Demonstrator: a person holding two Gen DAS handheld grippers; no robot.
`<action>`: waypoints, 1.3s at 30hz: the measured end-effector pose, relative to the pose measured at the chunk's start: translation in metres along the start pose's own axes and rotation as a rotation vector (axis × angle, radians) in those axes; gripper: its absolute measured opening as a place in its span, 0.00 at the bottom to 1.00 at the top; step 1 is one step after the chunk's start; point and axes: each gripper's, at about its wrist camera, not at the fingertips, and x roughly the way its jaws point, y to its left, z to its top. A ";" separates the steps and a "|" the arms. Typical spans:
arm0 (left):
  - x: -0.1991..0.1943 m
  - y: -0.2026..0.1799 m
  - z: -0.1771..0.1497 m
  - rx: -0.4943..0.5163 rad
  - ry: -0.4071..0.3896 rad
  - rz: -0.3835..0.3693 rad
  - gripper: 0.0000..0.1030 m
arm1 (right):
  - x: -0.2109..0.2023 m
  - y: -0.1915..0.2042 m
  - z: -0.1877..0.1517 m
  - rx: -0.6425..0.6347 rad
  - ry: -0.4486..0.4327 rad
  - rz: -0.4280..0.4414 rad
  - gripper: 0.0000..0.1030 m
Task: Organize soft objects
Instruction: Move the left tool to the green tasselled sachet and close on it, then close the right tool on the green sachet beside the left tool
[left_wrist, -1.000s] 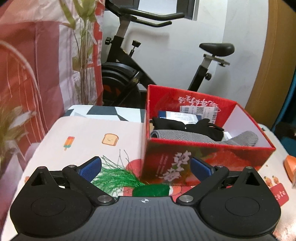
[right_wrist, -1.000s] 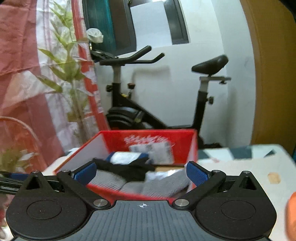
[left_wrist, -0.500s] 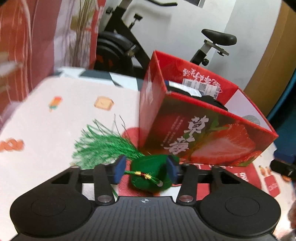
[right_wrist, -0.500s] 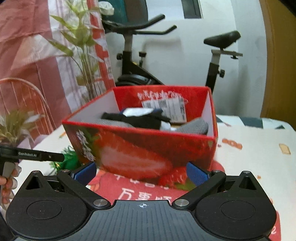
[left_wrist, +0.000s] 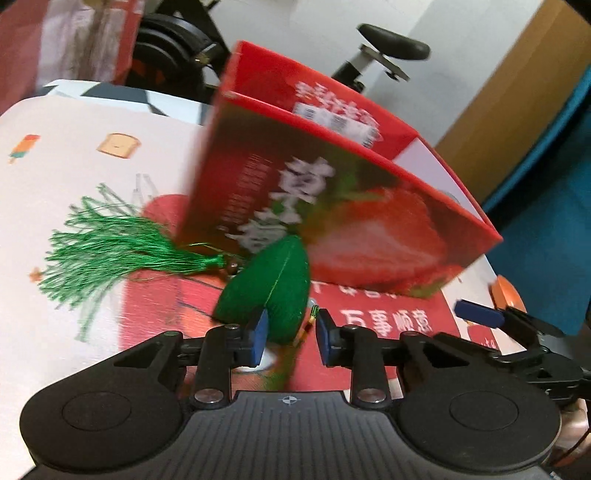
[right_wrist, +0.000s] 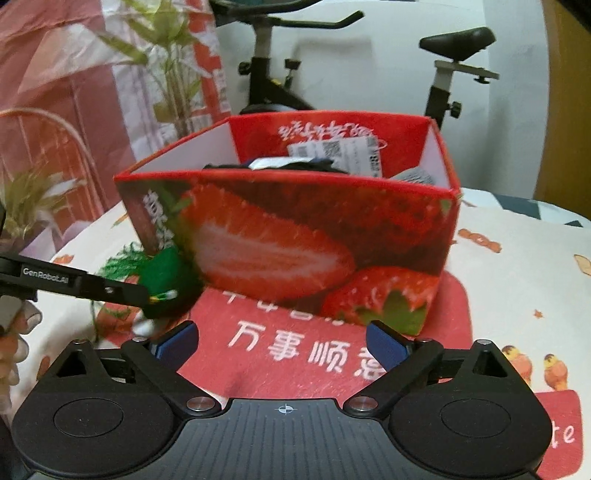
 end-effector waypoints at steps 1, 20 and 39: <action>0.002 -0.004 -0.001 0.006 0.002 -0.001 0.29 | 0.000 0.000 0.000 -0.003 0.004 0.002 0.91; -0.008 0.027 0.017 -0.060 -0.105 -0.037 0.29 | 0.013 0.000 -0.007 -0.011 0.048 0.036 0.79; 0.009 -0.012 0.015 -0.018 -0.077 -0.175 0.29 | 0.039 0.021 0.003 -0.145 0.044 0.114 0.68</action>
